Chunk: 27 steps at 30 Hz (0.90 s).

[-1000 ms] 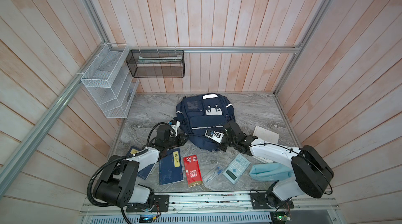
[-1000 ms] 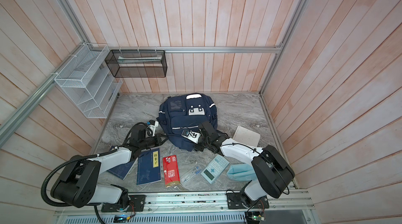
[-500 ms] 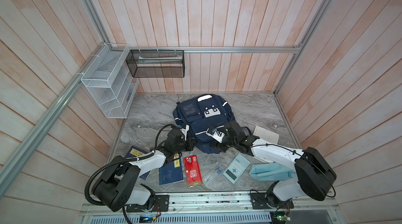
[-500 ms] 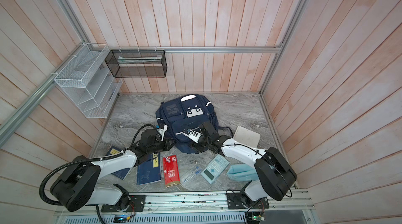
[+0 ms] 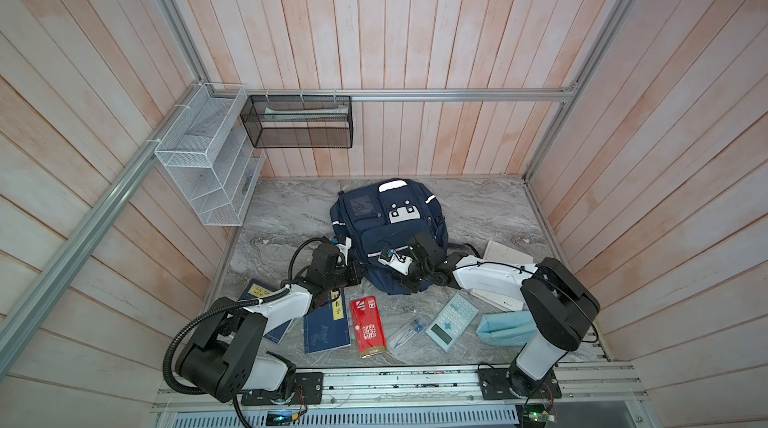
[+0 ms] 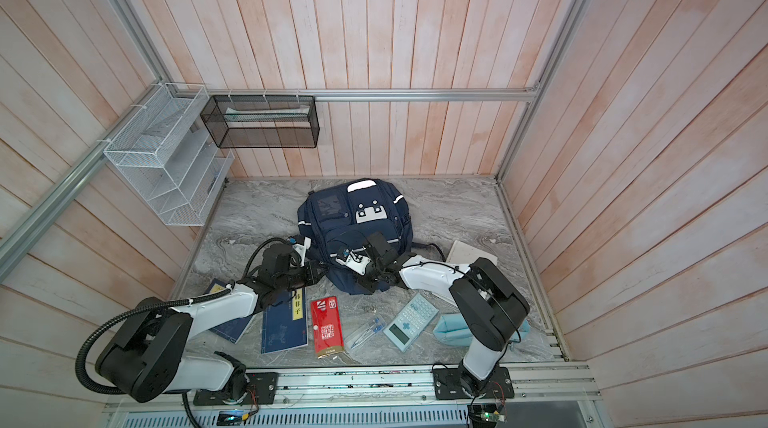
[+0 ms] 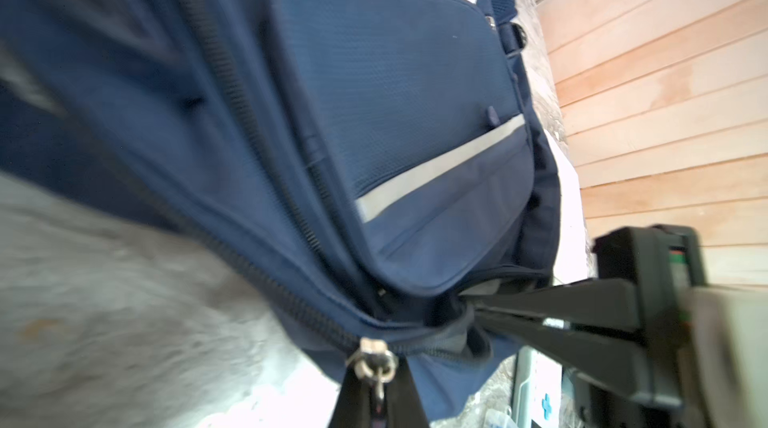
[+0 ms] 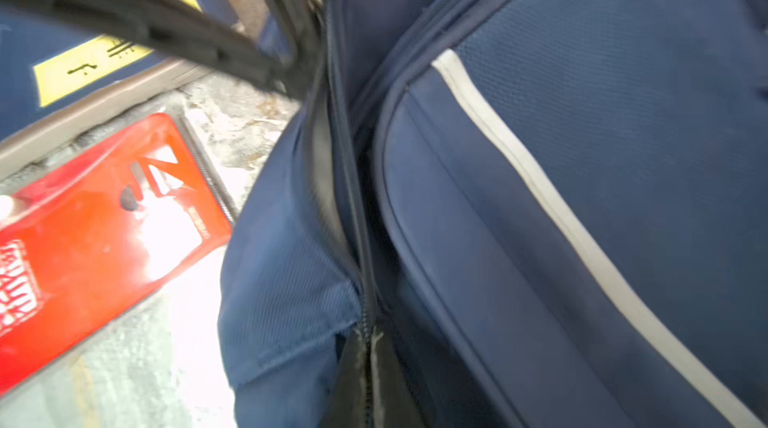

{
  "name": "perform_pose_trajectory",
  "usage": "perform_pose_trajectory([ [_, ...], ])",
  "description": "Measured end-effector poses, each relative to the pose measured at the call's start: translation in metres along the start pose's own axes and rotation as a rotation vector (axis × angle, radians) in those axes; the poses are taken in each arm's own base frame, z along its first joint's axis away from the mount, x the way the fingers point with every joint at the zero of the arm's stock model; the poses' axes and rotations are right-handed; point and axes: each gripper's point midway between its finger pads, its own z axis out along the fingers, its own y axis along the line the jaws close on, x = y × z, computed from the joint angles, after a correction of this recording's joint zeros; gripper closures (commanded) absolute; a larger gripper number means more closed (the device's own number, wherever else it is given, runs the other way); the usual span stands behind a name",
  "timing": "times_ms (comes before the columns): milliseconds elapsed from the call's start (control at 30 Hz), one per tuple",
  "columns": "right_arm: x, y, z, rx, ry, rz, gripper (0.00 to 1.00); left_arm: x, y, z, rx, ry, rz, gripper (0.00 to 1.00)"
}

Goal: Pack the student bag

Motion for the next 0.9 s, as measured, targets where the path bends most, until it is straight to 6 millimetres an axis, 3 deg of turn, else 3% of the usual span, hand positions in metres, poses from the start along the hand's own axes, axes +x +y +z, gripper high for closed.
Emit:
perform_pose_trajectory([
  [300, 0.014, -0.041, -0.04, 0.17, -0.072, 0.032, 1.0, -0.013, -0.002, -0.002, 0.033, -0.037, 0.051, 1.0],
  [533, 0.047, -0.057, -0.067, 0.334, -0.047, 0.029, 1.0, -0.026, 0.035, 0.017, -0.063, -0.077, 0.038, 1.0],
  [800, 0.05, -0.064, -0.073, 0.379, -0.044, 0.019, 1.0, -0.039, 0.037, 0.021, -0.068, -0.113, 0.046, 1.0],
  [900, 0.048, -0.068, -0.076, 0.405, -0.054, 0.028, 0.98, -0.042, 0.035, 0.018, -0.067, -0.121, 0.049, 0.93],
])
